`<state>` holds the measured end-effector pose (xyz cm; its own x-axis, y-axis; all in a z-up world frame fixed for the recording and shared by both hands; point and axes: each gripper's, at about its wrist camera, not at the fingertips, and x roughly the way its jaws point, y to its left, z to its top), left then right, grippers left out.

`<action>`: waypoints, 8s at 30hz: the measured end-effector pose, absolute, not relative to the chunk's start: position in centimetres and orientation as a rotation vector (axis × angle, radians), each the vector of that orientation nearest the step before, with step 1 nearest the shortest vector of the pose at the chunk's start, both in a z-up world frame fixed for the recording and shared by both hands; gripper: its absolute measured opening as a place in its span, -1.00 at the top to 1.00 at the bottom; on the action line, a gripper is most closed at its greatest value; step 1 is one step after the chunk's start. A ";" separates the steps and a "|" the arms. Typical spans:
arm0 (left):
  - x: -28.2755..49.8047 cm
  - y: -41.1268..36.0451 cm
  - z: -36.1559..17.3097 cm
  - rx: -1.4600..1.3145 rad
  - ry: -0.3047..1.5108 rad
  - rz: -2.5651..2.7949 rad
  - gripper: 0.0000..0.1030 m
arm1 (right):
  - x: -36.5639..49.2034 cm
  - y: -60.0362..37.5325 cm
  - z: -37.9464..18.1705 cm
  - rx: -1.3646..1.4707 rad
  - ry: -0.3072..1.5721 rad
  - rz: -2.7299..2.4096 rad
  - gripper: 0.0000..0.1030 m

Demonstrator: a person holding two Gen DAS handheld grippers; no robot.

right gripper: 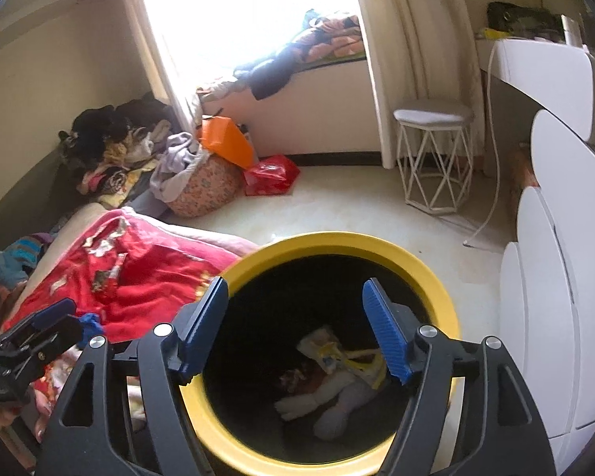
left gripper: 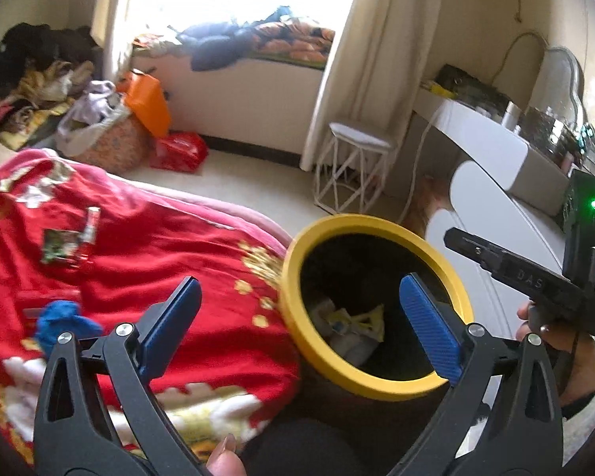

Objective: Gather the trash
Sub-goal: 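Move both open tools back over the bed toward the blue glove, then grasp the blue glove with the left tool while the right grasps the red snack stick, then carry the red snack stick over the yellow bin with the right tool while the left carries the glove, then open both tools over the bin to drop the glove and snack stick, then move both open tools back over the bed toward the green packet and red bottle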

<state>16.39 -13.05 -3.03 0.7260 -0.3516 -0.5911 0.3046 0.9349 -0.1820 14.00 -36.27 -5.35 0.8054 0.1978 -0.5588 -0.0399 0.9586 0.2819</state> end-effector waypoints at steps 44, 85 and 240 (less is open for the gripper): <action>12.1 6.5 -2.7 -0.225 0.567 -0.004 -0.79 | 18.0 -15.4 -0.5 0.022 0.616 0.451 -0.64; 17.6 7.9 -12.7 -0.336 0.791 -0.109 -0.16 | 33.8 -2.0 -13.3 0.075 0.987 0.574 0.44; 15.9 -15.4 -6.2 -0.014 0.698 -0.390 -0.79 | 14.4 -37.4 -6.6 0.301 0.632 0.068 -0.42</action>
<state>15.91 -15.38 -6.23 0.6969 -0.3547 -0.6233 0.3457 0.9276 -0.1413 14.37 -37.44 -6.57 0.8062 0.1534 -0.5714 0.0288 0.9545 0.2969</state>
